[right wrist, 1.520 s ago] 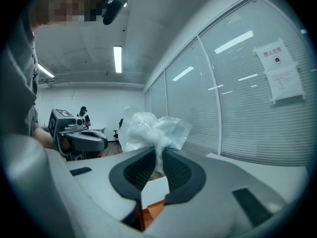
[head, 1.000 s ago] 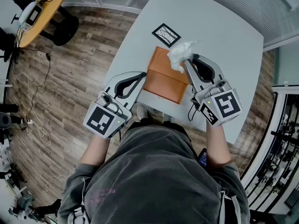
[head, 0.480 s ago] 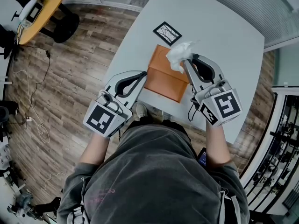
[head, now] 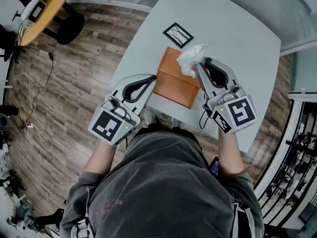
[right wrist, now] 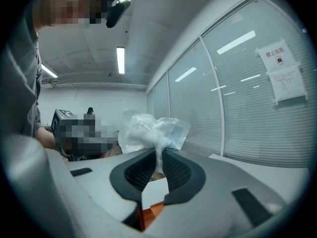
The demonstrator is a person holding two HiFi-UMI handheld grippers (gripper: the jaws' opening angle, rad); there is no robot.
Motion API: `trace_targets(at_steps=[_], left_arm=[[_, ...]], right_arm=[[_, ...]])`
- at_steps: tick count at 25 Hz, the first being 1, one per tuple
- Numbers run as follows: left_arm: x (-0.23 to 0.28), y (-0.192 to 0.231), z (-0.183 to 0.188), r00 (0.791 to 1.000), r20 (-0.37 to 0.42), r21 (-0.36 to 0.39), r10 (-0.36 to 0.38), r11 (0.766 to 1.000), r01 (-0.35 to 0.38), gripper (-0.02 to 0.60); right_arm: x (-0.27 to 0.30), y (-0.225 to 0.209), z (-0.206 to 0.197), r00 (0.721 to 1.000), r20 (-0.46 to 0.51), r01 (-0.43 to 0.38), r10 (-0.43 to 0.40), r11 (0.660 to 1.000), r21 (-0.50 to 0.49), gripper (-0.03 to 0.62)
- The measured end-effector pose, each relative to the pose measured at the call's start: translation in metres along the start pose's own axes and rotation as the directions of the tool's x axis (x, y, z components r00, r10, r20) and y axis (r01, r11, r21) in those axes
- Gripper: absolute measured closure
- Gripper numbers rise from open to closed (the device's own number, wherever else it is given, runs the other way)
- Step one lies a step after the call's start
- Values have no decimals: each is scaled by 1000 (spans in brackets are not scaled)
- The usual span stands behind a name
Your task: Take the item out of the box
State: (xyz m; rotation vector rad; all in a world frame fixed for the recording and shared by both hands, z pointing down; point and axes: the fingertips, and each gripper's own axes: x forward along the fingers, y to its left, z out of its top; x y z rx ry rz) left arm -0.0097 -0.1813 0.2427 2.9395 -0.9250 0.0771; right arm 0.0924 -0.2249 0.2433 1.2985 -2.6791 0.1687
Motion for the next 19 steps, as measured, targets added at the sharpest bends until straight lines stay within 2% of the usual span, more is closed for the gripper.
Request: trace_targets(at_steps=[19], left_arm=[[0,-1,3,1000,3,-1,-1,1000,1,569]], right_arm=[[-1,3,3,1000,-11,-12,12,1000,-3,551]])
